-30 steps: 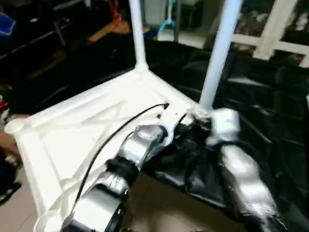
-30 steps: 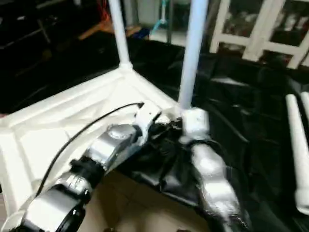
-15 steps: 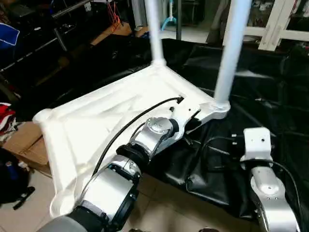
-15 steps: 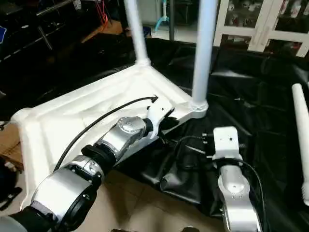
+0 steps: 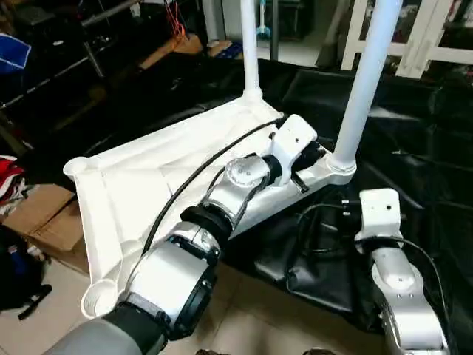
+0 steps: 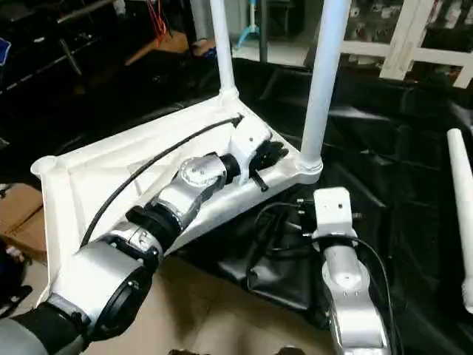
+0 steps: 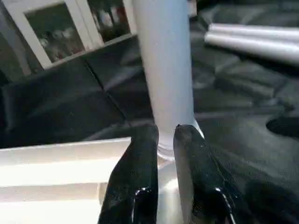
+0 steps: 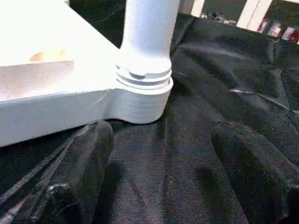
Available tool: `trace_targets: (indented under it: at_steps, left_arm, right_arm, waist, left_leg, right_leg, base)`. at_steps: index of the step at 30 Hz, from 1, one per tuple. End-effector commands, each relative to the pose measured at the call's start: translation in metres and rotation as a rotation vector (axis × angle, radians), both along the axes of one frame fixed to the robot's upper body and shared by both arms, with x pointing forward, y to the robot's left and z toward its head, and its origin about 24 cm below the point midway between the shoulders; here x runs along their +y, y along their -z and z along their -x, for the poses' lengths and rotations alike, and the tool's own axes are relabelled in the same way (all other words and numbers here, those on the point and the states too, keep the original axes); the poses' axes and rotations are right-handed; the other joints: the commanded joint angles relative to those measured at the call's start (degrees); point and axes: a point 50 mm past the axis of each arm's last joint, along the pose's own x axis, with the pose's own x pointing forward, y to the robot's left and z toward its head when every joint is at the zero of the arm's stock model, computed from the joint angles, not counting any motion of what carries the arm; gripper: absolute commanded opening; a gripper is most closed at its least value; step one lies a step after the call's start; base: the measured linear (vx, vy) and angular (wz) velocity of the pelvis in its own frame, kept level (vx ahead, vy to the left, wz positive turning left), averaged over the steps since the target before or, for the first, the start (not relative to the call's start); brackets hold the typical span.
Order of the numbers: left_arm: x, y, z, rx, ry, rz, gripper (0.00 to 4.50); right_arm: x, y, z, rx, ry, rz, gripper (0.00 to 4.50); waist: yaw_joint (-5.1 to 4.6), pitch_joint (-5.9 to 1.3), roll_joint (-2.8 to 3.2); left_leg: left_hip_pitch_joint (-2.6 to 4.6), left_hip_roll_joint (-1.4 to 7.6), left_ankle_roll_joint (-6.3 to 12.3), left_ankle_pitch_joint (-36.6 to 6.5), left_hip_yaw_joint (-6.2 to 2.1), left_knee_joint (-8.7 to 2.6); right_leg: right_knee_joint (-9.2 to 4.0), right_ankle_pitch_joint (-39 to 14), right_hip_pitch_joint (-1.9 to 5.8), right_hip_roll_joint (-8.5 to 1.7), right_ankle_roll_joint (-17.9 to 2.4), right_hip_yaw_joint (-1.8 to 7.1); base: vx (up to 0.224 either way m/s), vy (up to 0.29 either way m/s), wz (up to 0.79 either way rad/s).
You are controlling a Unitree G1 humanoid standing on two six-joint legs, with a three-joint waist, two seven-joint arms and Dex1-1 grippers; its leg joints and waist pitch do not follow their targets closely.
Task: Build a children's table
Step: Rotate leg to tighten, then rotate table base
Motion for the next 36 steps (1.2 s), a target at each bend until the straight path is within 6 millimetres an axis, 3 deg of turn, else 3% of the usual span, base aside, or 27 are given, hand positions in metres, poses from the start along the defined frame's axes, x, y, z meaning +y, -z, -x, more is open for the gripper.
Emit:
trace_targets:
  at_steps: [1, 2, 4, 6, 7, 8, 9, 10, 11, 12, 13, 14, 15, 16, 17, 18, 19, 20, 21, 22, 23, 24, 27, 29, 30, 32, 36]
  left_arm:
    - [-0.008, -0.009, 0.002, 0.031, 0.033, 0.086, 0.78]
    - [0.009, -0.015, -0.006, 0.031, 0.004, 0.113, 0.78]
    - [0.010, -0.015, -0.006, 0.031, 0.002, 0.115, 0.78]
    - [0.065, -0.026, -0.016, 0.010, -0.055, 0.115, 0.78]
    - [0.072, -0.028, -0.015, 0.008, -0.058, 0.112, 0.78]
    - [0.095, -0.030, -0.011, 0.015, -0.050, 0.100, 0.78]
    - [0.124, -0.033, -0.002, 0.016, -0.042, 0.078, 0.78]
    - [0.124, -0.033, -0.002, 0.016, -0.042, 0.078, 0.78]
    - [0.154, -0.038, 0.014, 0.018, -0.015, 0.056, 0.78]
    - [0.165, -0.040, 0.020, 0.017, -0.006, 0.050, 0.78]
    - [0.170, -0.041, 0.022, 0.017, -0.004, 0.048, 0.78]
    - [0.186, -0.043, 0.029, 0.019, -0.013, 0.055, 0.78]
    - [0.186, -0.043, 0.029, 0.019, -0.013, 0.055, 0.78]
    - [0.207, -0.043, 0.038, 0.062, -0.023, 0.060, 0.78]
    - [0.229, -0.039, 0.049, 0.105, -0.038, 0.039, 0.78]
    - [0.245, -0.035, 0.058, 0.148, -0.051, 0.009, 0.78]
    - [0.245, -0.035, 0.058, 0.148, -0.051, 0.009, 0.78]
    - [0.260, -0.028, 0.066, 0.175, -0.072, -0.051, 0.78]
    - [0.269, -0.024, 0.069, 0.204, -0.088, -0.072, 0.78]
    - [0.279, -0.019, 0.074, 0.239, -0.106, -0.095, 0.78]
    - [0.300, -0.012, 0.084, 0.273, -0.168, -0.187, 0.78]
    - [0.323, -0.006, 0.096, 0.344, -0.237, -0.276, 0.78]
    - [0.366, -0.002, 0.120, 0.465, -0.377, -0.446, 0.78]
    - [0.369, -0.002, 0.122, 0.472, -0.387, -0.455, 0.78]
    - [0.384, -0.005, 0.130, 0.505, -0.456, -0.492, 0.78]
    - [0.396, -0.009, 0.136, 0.510, -0.514, -0.517, 0.78]
    - [0.423, -0.018, 0.136, 0.463, -0.705, -0.579, 0.78]
  right_arm:
    - [0.005, 0.002, -0.001, 0.020, -0.028, -0.011, 3.77]
    - [0.007, 0.001, -0.002, 0.017, -0.053, -0.032, 3.77]
    - [0.008, 0.001, -0.002, 0.016, -0.054, -0.033, 3.77]
    - [0.026, -0.010, -0.004, -0.024, -0.257, -0.060, 3.77]
    - [0.029, -0.012, -0.005, -0.029, -0.286, -0.057, 3.77]
    - [0.036, -0.015, -0.004, -0.038, -0.366, -0.059, 3.77]
    - [0.040, -0.019, -0.003, -0.046, -0.402, -0.090, 3.77]
    - [0.040, -0.019, -0.003, -0.046, -0.402, -0.090, 3.77]
    - [0.042, -0.020, -0.002, -0.047, -0.416, -0.109, 3.77]
    - [0.042, -0.020, -0.002, -0.045, -0.423, -0.108, 3.77]
    - [0.043, -0.020, -0.001, -0.045, -0.426, -0.106, 3.77]
    - [0.043, -0.019, -0.001, -0.042, -0.434, -0.098, 3.77]
    - [0.043, -0.019, -0.001, -0.042, -0.434, -0.098, 3.77]
    - [0.043, -0.018, 0.000, -0.039, -0.441, -0.103, 3.77]
    - [0.044, -0.017, 0.000, -0.034, -0.452, -0.105, 3.77]
    - [0.044, -0.016, 0.000, -0.029, -0.463, -0.108, 3.77]
    - [0.044, -0.016, 0.000, -0.029, -0.463, -0.108, 3.77]
    - [0.045, -0.015, 0.000, -0.026, -0.475, -0.109, 3.77]
    - [0.045, -0.015, 0.000, -0.025, -0.482, -0.108, 3.77]
    - [0.045, -0.015, -0.001, -0.024, -0.490, -0.106, 3.77]
    - [0.045, -0.016, -0.002, -0.023, -0.499, -0.106, 3.77]
    - [0.045, -0.016, -0.003, -0.021, -0.506, -0.106, 3.77]
    - [0.045, -0.016, -0.006, -0.017, -0.515, -0.108, 3.77]
    - [0.045, -0.016, -0.006, -0.016, -0.516, -0.107, 3.77]
    - [0.045, -0.016, -0.006, -0.015, -0.521, -0.108, 3.77]
    - [0.046, -0.015, -0.006, -0.014, -0.525, -0.111, 3.77]
    - [0.045, -0.014, -0.005, -0.012, -0.528, -0.115, 3.77]
  waist:
    - [0.07, -4.53, -3.05]
    - [0.11, -4.51, -2.84]
    - [0.11, -4.46, -3.12]
    - [0.48, -4.63, -3.33]
    - [-0.08, -4.47, -3.48]
    - [-0.54, -4.23, -3.49]
    - [-0.58, -4.24, -3.74]
    - [-1.18, -4.25, -3.27]
    - [-1.22, -4.28, -3.11]
    - [-0.92, -4.35, -3.10]
    - [-0.87, -4.22, -2.51]
    - [-0.79, -4.02, -3.60]
    - [-0.10, -3.97, -2.87]
    - [0.51, -3.88, -2.93]
    - [0.49, -3.56, -2.96]
    - [0.16, -3.27, -4.22]
    - [0.07, -2.96, -3.65]
    - [-0.33, -2.66, -4.40]
    - [-0.45, -2.67, -3.90]
    - [-0.17, -2.71, -4.01]
    - [-0.31, -2.48, -4.14]
    - [-0.36, -2.59, -5.10]
    - [-0.90, -2.65, -5.32]
    - [-0.78, -2.69, -5.15]
    - [-0.28, -2.52, -5.65]
    - [-0.09, -2.36, -5.90]
    - [0.39, -2.43, -5.92]
  left_leg:
    - [2.09, 4.95, 10.33, -6.50, -3.42, -4.35]
    - [2.20, 4.95, 10.17, -6.86, -3.37, -4.36]
    - [2.37, 5.10, 9.61, -7.91, -3.41, -4.54]
    - [2.44, 5.43, 9.72, -7.65, -3.59, -4.72]
    - [1.04, 5.29, 11.01, -5.64, -3.87, -4.53]
    - [0.53, 4.91, 11.55, -5.46, -3.73, -4.40]
    - [1.15, 5.20, 11.46, -6.40, -3.77, -4.34]
    - [0.92, 5.26, 11.58, -5.13, -3.87, -4.26]
    - [1.43, 5.15, 11.03, -5.80, -3.69, -4.23]
    - [1.95, 5.60, 9.47, -6.83, -3.83, -4.46]
    - [2.51, 5.53, 7.48, -8.38, -3.74, -4.87]
    - [2.99, 5.67, 6.52, -10.00, -3.43, -5.24]
    - [3.71, 5.63, 3.88, -11.93, -3.22, -5.45]
    - [4.32, 5.61, 0.95, -14.18, -2.99, -5.80]
    - [3.95, 5.53, -0.03, -15.57, -3.02, -6.21]
    - [2.98, 5.37, -1.50, -18.24, -3.23, -6.66]
    - [3.71, 5.27, -4.36, -23.28, -3.16, -7.09]
    - [3.84, 5.28, -5.67, -25.82, -3.20, -7.41]
    - [4.17, 5.28, -8.31, -29.35, -3.55, -7.67]
    - [4.91, 5.16, -10.12, -31.67, -3.55, -7.66]
    - [4.96, 5.11, -10.60, -33.08, -3.37, -7.85]
    - [4.50, 5.11, -10.62, -33.68, -3.85, -7.82]
    - [3.39, 5.16, -10.05, -31.74, -4.46, -8.32]
    - [4.53, 5.33, -11.15, -33.41, -4.35, -8.59]
    - [5.31, 5.36, -11.50, -34.43, -3.93, -8.41]
    - [4.65, 5.21, -10.98, -34.11, -3.93, -8.46]
    - [5.08, 5.16, -10.60, -33.96, -3.95, -8.31]
  right_leg:
    - [-3.08, -8.75, 2.17, -3.88, -12.60, 1.67]
    - [-3.04, -9.07, 1.98, -3.84, -12.63, 1.68]
    - [-3.04, -9.14, 1.89, -3.72, -12.72, 1.69]
    - [-2.62, -7.39, 2.49, -3.96, -13.26, 1.73]
    - [-1.82, -5.71, 3.38, -4.36, -13.06, 1.64]
    - [-1.97, -6.40, 3.14, -4.15, -12.53, 1.57]
    - [-2.16, -7.92, 2.72, -4.26, -12.91, 1.67]
    - [-1.61, -6.93, 2.70, -4.14, -13.51, 1.79]
    - [-1.64, -8.03, 2.20, -3.72, -13.68, 1.64]
    - [-1.55, -9.19, 2.10, -3.87, -13.93, 1.88]
    - [-1.61, -10.49, 1.53, -3.19, -13.71, 1.71]
    - [-2.13, -11.29, 1.00, -2.72, -13.54, 1.78]
    - [-1.92, -11.27, 0.57, -2.54, -13.50, 1.97]
    - [-1.66, -10.92, 0.17, -2.29, -13.34, 2.03]
    - [-1.70, -11.43, 0.23, -2.19, -12.92, 2.15]
    - [-1.42, -13.86, 0.95, -2.65, -12.08, 2.35]
    - [-1.84, -18.89, 0.24, -2.63, -10.58, 2.47]
    - [-2.19, -21.07, 0.00, -2.36, -9.73, 2.51]
    - [-2.32, -22.55, 0.00, -2.54, -8.60, 2.77]
    - [-2.74, -22.36, -0.65, -2.55, -8.06, 2.95]
    - [-3.06, -22.68, -0.85, -2.36, -7.78, 3.06]
    - [-2.92, -23.36, -0.33, -2.82, -7.32, 3.21]
    - [-2.77, -23.91, 0.30, -3.23, -5.78, 3.51]
    - [-3.03, -22.36, -0.49, -2.78, -6.63, 3.48]
    - [-3.42, -20.66, -1.28, -2.49, -7.55, 3.69]
    - [-3.05, -20.75, -1.01, -2.53, -8.03, 4.26]
    - [-3.36, -21.75, -1.01, -2.49, -7.89, 4.43]
  base:
    - [0.000, 0.000, 0.00]
    - [0.000, 0.000, 0.00]
    - [0.000, 0.000, 0.00]
    - [0.000, 0.000, 0.00]
    - [0.000, 0.000, 0.00]
    - [0.000, 0.000, 0.00]
    - [0.000, 0.000, 0.00]
    - [0.000, 0.000, 0.00]
    - [0.000, 0.000, 0.00]
    - [0.000, 0.000, 0.00]
    - [0.000, 0.000, 0.00]
    - [0.000, 0.000, 0.00]
    - [0.000, 0.000, 0.00]
    - [0.000, 0.000, 0.00]
    - [0.000, 0.000, 0.00]
    - [0.000, 0.000, 0.00]
    - [0.000, 0.000, 0.00]
    - [0.000, 0.000, 0.00]
    - [0.000, 0.000, 0.00]
    - [0.000, 0.000, 0.00]
    - [0.000, 0.000, 0.00]
    - [0.000, 0.000, 0.00]
    - [0.000, 0.000, 0.00]
    - [0.000, 0.000, 0.00]
    - [0.000, 0.000, 0.00]
    - [0.000, 0.000, 0.00]
    - [0.000, 0.000, 0.00]
